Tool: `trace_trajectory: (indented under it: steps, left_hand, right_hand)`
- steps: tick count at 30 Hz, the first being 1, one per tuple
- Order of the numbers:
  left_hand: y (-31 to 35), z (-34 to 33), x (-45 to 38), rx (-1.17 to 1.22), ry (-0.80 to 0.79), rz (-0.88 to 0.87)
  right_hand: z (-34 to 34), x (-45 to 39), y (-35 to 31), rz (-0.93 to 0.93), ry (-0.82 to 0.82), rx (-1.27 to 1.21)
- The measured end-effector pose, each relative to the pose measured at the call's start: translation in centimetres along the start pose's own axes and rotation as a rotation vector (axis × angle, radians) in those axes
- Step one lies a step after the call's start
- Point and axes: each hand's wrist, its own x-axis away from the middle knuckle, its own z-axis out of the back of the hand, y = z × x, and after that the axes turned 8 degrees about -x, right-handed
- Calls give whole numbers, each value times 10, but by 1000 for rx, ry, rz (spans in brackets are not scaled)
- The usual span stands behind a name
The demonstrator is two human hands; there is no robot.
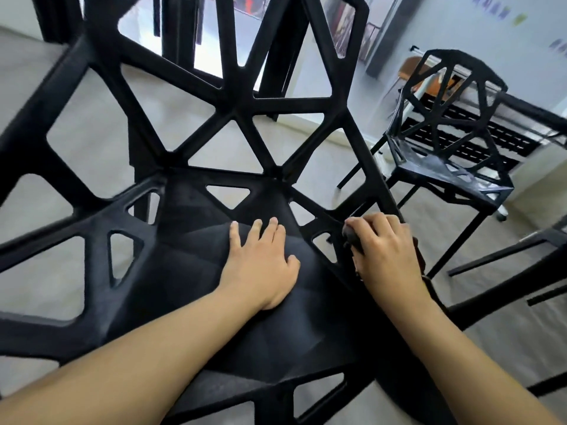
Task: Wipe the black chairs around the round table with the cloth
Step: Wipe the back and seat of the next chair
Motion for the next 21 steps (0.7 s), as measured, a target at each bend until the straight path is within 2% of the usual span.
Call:
trace_trajectory:
  steps: [5,11,18,21]
  left_hand:
    - [1,-1,0,6,-5,-7]
    - [2,0,1,4,17,-7]
    - [2,-2,0,21,28,-7]
    - [3,-2,1,16,31,-10]
  right_hand:
    - [1,-7,-3,-19,65,-61]
    - [-35,-46,-2,125,-153,4]
    - [-86,-117,-31,176,-177,-101]
    - [-103,-145,-46,265,-181,-58]
